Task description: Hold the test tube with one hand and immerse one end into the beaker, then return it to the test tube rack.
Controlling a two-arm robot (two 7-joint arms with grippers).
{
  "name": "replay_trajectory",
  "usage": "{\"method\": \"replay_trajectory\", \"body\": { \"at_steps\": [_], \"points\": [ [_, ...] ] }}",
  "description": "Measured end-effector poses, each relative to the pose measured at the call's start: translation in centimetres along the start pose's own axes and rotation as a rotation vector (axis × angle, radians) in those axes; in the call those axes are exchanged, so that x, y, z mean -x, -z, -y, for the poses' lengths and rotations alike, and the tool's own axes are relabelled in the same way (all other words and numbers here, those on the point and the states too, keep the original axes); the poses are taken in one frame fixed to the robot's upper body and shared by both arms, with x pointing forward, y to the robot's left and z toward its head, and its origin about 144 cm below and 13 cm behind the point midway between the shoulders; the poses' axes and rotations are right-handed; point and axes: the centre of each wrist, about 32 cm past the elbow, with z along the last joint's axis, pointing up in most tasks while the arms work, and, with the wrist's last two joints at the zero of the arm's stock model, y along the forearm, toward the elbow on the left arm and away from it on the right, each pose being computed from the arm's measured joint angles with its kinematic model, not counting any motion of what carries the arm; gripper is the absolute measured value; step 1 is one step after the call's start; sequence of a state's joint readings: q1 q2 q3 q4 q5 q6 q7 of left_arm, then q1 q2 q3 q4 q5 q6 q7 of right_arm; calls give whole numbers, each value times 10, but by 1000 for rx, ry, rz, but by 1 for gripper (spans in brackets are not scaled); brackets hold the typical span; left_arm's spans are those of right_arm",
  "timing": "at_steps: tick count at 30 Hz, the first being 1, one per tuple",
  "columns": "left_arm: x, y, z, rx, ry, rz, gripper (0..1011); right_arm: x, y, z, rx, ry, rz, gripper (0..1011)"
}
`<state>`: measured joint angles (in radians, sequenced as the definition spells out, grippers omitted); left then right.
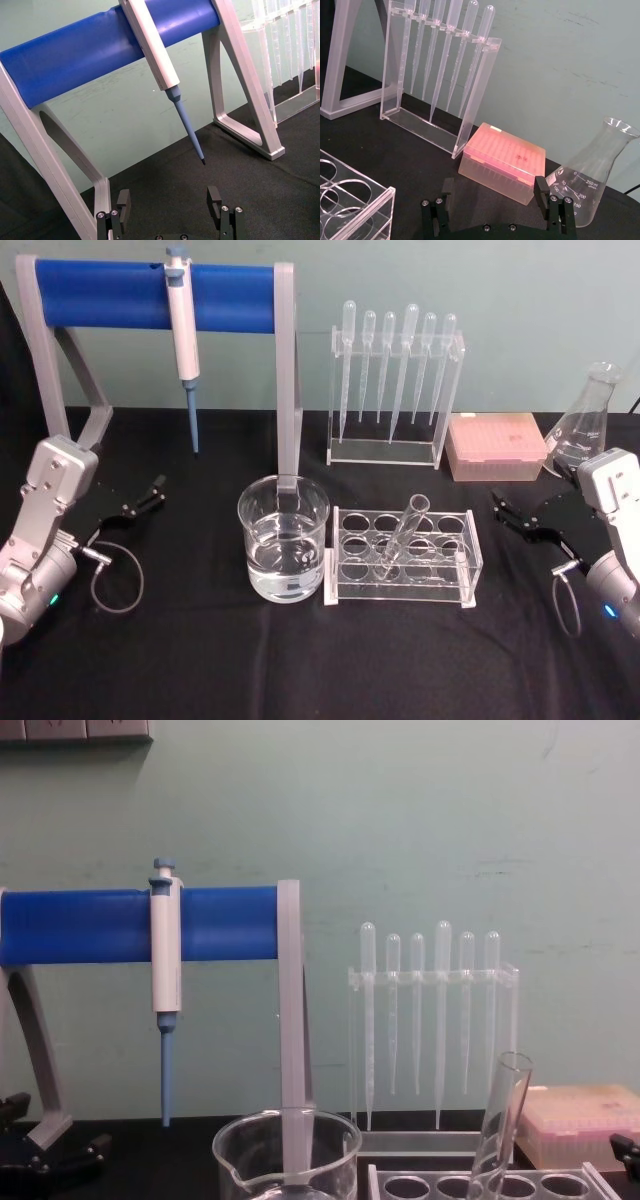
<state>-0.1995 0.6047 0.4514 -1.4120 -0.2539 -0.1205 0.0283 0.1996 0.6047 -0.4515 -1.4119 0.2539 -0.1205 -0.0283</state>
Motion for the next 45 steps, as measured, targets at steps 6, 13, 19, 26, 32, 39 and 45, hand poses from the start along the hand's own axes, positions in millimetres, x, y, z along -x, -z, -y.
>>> {"method": "replay_trajectory", "body": {
  "at_steps": [6, 13, 19, 26, 32, 39, 45],
  "points": [
    [0, 0, 0, 0, 0, 0, 1000, 0, 0, 0, 0, 0, 0, 1002],
    [0, 0, 0, 0, 0, 0, 1000, 0, 0, 0, 0, 0, 0, 1003],
    [0, 0, 0, 0, 0, 0, 1000, 0, 0, 0, 0, 0, 0, 1003],
    [0, 0, 0, 0, 0, 0, 1000, 0, 0, 0, 0, 0, 0, 1003],
    [0, 0, 0, 0, 0, 0, 1000, 0, 0, 0, 0, 0, 0, 1002],
    [0, 0, 0, 0, 0, 0, 1000, 0, 0, 0, 0, 0, 0, 1003],
    [0, 0, 0, 0, 0, 0, 1000, -2, -2, 0, -7, 0, -7, 1003]
  ]
}}
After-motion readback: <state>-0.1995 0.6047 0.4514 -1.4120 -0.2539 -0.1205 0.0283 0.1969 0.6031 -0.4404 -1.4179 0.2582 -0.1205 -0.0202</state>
